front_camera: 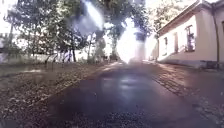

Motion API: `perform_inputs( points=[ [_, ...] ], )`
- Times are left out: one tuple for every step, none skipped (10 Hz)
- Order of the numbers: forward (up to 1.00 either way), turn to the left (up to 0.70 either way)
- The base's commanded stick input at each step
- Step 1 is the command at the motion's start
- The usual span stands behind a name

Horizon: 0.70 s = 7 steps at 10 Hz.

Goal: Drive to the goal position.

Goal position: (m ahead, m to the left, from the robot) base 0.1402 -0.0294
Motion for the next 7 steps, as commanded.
perform_inputs(
  points=[
    [0.36,0.00],
    [0.21,0.00],
    [0.07,0.00],
    [0.00,0.00],
    [0.00,0.00],
    [0.00,0.00],
    [0.00,0.00]
  ],
)
